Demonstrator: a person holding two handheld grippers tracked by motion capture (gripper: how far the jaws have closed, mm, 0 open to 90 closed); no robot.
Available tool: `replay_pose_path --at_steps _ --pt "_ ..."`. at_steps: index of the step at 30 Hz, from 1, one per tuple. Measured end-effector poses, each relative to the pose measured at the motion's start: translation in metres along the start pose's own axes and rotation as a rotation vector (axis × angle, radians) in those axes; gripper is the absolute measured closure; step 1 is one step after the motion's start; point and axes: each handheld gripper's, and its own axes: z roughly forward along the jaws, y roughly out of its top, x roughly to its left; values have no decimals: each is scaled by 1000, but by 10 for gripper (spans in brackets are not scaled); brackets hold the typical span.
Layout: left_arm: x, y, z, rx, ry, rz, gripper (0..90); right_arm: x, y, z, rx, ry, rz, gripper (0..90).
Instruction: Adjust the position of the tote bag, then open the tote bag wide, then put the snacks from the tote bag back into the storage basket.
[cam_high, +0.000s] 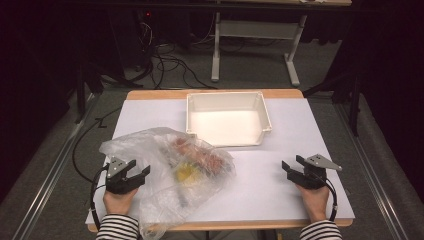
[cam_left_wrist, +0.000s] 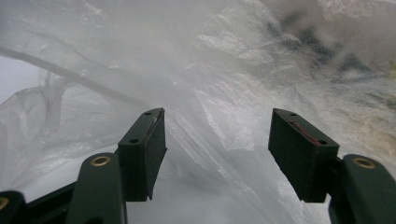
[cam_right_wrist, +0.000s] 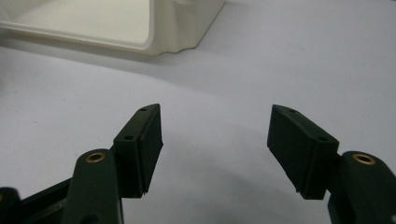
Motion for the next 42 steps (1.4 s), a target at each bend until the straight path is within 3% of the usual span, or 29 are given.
replay_pose_path --at_steps 10,29,33,38,42 --pt "2 0 0 4 3 -23 362 -1 0 1 13 11 13 362" --pt "1 0 0 -3 -1 -12 358 0 1 3 32 14 -7 355" --pt "3 1 0 5 -18 -24 362 2 2 4 41 20 -27 350" --pt "3 2 1 16 -36 -16 374 2 2 4 45 25 -18 356" --pt "7 2 0 8 -62 -42 369 1 3 3 44 35 -19 362"
